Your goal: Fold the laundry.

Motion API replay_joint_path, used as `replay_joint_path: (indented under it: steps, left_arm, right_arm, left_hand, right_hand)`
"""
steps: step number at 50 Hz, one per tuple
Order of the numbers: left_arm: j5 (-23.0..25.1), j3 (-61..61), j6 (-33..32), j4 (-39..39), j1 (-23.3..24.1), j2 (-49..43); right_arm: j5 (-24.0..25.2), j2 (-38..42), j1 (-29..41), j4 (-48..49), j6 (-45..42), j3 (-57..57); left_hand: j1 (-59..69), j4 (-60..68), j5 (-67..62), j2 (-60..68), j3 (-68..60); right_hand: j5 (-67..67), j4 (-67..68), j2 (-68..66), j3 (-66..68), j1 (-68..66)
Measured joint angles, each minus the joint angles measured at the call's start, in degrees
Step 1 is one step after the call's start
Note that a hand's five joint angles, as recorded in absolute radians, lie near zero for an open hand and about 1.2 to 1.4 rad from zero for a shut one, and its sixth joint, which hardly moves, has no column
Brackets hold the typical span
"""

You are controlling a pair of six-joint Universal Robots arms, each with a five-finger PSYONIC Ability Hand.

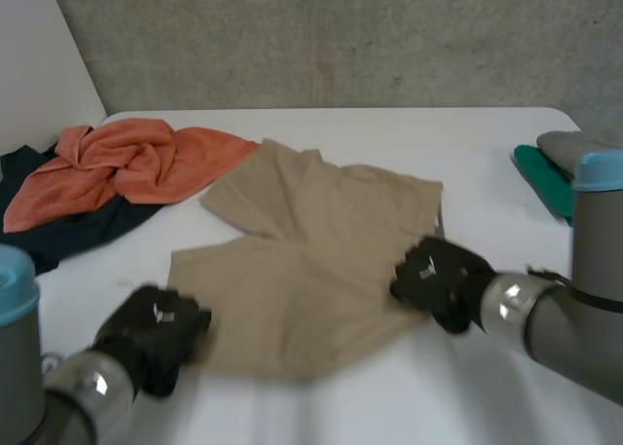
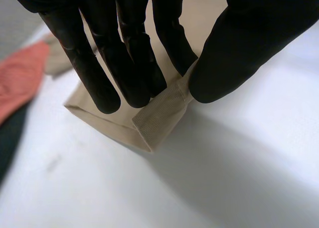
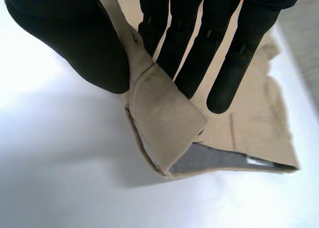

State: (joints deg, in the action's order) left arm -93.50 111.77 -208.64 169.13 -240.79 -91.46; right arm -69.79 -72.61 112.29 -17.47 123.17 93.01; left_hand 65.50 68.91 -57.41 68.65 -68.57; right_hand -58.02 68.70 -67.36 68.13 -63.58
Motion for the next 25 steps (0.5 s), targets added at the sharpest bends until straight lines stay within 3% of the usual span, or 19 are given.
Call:
replay_joint_path:
  steps: [6,11,15,25]
  left_arm:
    - [1.9,2.7,-4.1,-12.6,3.0,5.7]
    - [2.8,1.4,-7.4,-15.7,4.6,7.0]
    - [2.8,-4.0,-9.9,-9.3,4.1,2.8]
    - [2.8,-32.5,-14.8,19.4,2.7,-23.6]
  right_arm:
    - [1.2,-8.0,-3.3,-16.3,-9.1,6.5]
    - [3.0,-9.3,-6.7,-21.2,-13.5,7.6]
    - [2.2,-4.9,-8.5,-17.1,-8.1,3.5]
    - [-7.4,9.5,-6.4,3.6,16.9,-13.2]
  left_hand:
    - [0.0,0.0,0.0,0.0,0.0]
    - [0.0,0.0,0.0,0.0,0.0]
    - [0.0,0.0,0.0,0.0,0.0]
    - [0.0,0.0,0.0,0.0,0.0]
  right_hand:
    - [0.0,0.0,0.0,0.0,0.0]
    - [0.0,0.0,0.0,0.0,0.0]
    - [0.0,0.0,0.0,0.0,0.0]
    - [0.0,0.0,0.0,0.0,0.0]
